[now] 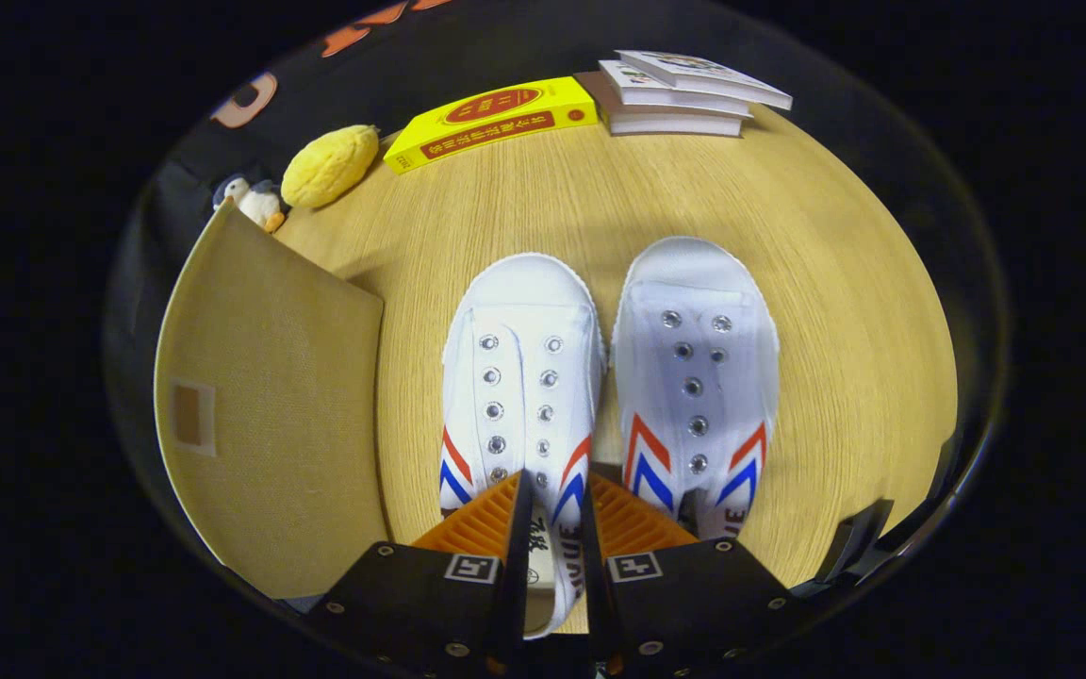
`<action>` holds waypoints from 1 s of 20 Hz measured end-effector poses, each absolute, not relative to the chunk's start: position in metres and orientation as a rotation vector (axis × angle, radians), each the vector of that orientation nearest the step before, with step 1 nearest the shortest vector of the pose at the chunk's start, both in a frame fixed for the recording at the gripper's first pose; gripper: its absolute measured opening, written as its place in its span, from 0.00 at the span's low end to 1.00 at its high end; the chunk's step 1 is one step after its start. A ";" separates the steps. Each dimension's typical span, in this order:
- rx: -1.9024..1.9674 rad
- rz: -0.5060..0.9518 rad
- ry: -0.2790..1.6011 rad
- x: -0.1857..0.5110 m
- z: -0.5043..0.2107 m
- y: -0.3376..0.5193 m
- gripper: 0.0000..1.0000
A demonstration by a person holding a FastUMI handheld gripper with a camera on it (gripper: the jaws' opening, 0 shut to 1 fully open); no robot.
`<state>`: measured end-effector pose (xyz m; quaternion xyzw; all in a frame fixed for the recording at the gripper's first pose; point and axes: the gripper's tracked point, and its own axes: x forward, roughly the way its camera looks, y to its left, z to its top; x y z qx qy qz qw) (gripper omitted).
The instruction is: Open the storage box then place both shoes into the box .Put the left shoe in first, then the right shoe, with the right side of both shoes facing outward in a uniform manner.
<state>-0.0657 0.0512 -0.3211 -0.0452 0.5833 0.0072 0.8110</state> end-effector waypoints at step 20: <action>0.432 0.241 0.814 -0.036 -0.220 0.114 0.00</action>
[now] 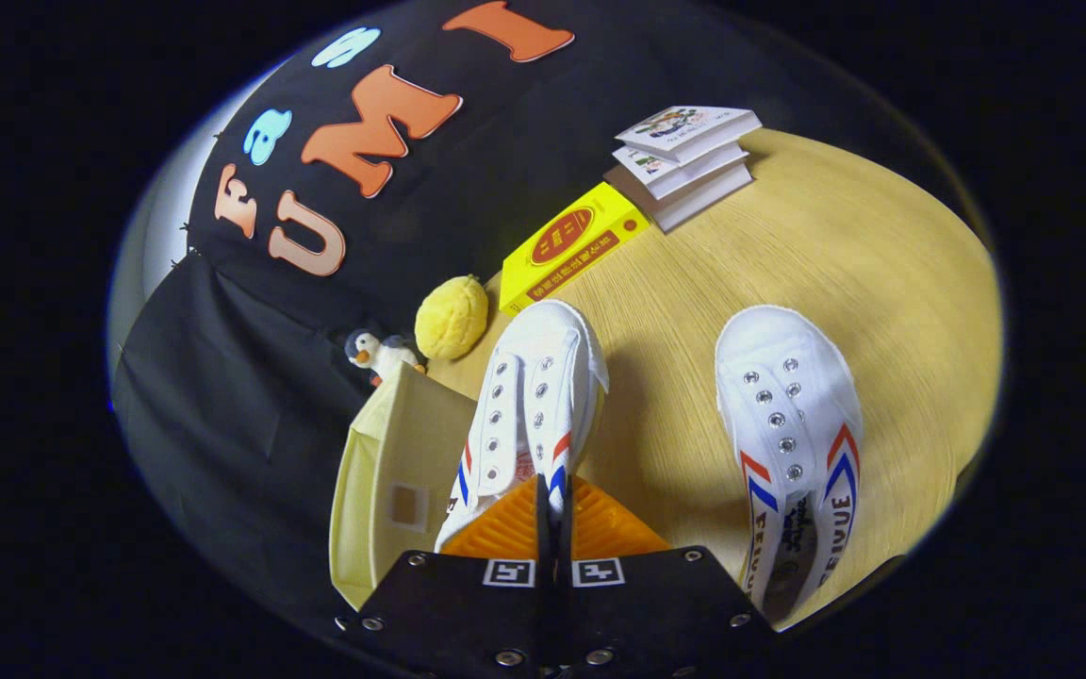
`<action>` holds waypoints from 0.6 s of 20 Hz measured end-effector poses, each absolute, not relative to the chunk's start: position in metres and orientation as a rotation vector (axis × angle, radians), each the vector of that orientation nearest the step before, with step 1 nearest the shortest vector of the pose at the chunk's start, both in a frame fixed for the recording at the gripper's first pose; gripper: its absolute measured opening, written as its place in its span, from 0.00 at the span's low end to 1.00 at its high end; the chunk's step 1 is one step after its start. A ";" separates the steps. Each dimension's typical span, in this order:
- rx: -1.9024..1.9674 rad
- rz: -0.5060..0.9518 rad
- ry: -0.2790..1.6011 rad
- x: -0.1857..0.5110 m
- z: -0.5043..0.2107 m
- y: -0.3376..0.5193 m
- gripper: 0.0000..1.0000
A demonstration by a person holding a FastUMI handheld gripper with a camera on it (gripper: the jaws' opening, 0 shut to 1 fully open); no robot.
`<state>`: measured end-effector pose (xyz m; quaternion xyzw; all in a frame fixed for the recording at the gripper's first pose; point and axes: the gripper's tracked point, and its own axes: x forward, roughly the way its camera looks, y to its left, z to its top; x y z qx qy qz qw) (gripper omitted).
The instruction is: Open the storage box then place both shoes into the box .Put the left shoe in first, then the right shoe, with the right side of both shoes facing outward in a uniform manner.
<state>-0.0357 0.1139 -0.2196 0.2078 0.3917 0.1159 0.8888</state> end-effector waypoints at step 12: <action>0.420 0.416 0.756 -0.076 -0.132 0.271 0.00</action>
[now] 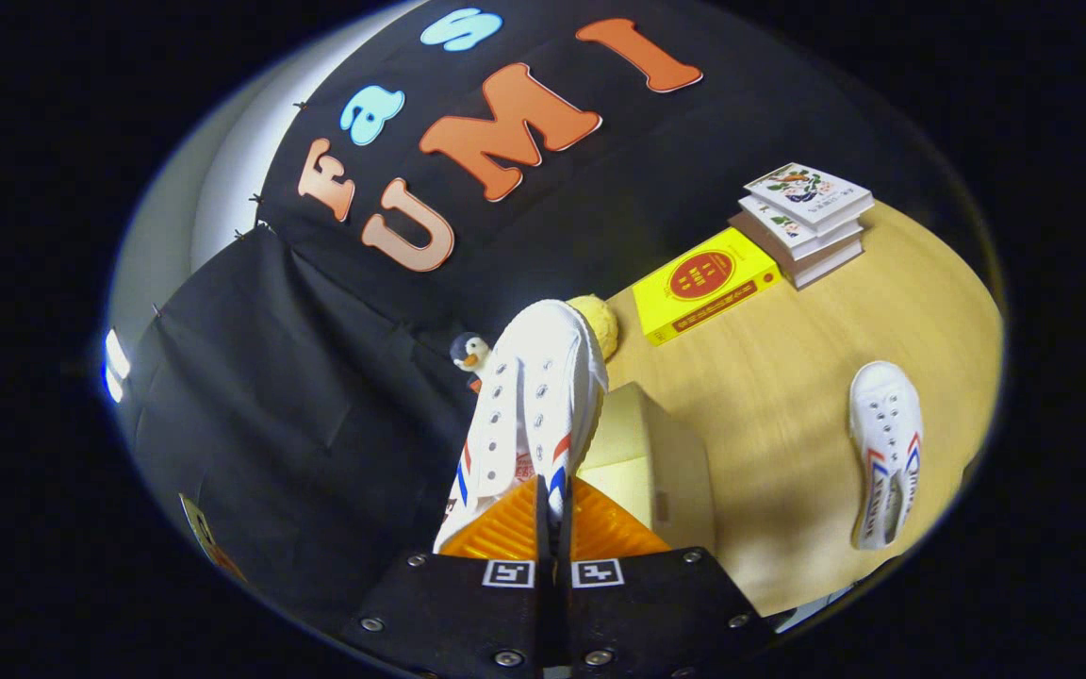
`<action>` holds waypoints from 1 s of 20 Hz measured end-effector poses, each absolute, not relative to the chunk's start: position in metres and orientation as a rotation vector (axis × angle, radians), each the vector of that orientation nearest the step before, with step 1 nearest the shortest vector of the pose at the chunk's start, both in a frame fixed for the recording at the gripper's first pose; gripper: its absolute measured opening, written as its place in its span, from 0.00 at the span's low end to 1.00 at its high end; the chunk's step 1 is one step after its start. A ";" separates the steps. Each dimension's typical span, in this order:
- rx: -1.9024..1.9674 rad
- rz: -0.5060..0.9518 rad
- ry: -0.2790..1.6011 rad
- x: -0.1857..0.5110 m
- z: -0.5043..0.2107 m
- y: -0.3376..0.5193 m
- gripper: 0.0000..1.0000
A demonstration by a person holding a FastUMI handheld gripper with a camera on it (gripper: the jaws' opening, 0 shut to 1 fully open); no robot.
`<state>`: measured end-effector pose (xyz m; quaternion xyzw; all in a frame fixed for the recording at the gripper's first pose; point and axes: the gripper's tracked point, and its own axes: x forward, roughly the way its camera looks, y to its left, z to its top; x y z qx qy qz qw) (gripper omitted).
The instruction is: Open the storage box then place both shoes into the box .Put the left shoe in first, then the right shoe, with the right side of both shoes facing outward in a uniform manner.
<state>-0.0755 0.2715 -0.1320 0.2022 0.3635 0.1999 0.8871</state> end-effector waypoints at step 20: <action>0.158 0.284 0.996 -0.101 -0.284 0.337 0.13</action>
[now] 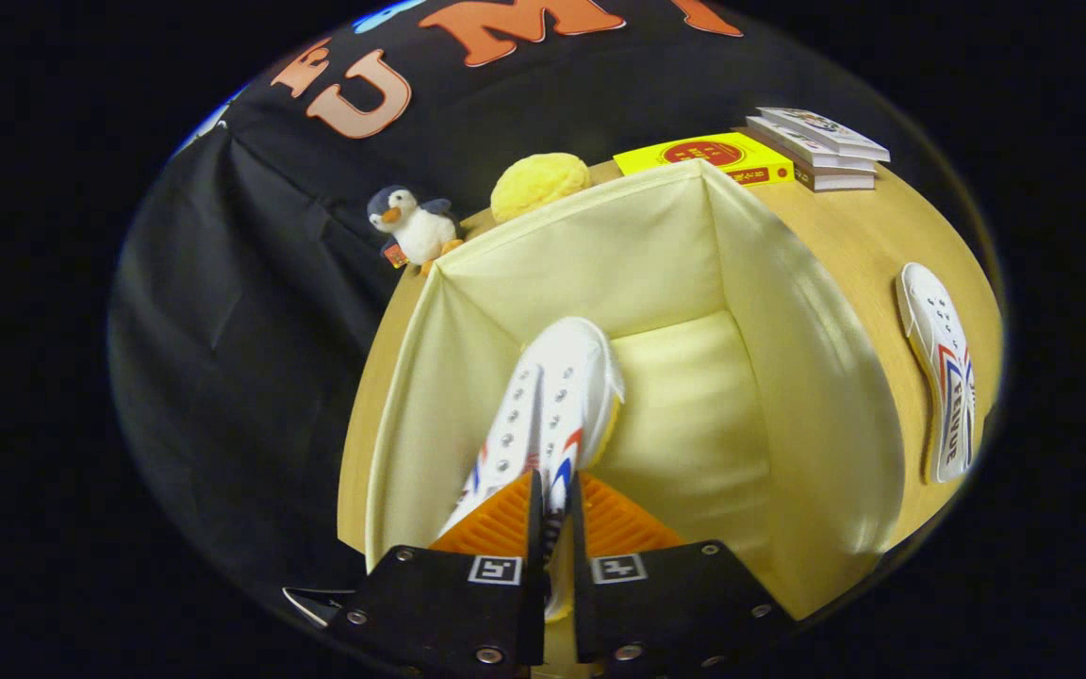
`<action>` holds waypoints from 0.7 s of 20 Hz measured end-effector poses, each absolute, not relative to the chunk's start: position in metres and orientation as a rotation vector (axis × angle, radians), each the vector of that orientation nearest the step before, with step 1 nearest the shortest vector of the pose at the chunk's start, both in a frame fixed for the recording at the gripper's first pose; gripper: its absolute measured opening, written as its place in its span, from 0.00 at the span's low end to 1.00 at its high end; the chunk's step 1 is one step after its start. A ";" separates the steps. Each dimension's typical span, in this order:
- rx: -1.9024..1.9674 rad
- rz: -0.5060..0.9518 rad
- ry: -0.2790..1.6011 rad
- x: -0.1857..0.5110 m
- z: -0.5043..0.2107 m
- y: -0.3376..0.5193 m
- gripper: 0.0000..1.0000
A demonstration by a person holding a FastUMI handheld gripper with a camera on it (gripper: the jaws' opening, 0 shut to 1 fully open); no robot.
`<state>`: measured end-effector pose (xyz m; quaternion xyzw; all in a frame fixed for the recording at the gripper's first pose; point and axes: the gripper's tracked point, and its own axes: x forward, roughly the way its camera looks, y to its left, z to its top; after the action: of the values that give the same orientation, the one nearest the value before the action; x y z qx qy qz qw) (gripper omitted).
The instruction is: Open the storage box then place both shoes into the box .Put the left shoe in first, then the right shoe, with the right side of both shoes facing outward in a uniform manner.
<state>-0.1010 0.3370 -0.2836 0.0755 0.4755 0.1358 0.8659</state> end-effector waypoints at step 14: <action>0.171 0.256 0.767 -0.067 -0.152 0.247 0.98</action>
<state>-0.0667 0.2470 -0.1522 0.0831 0.3729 0.1246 0.9157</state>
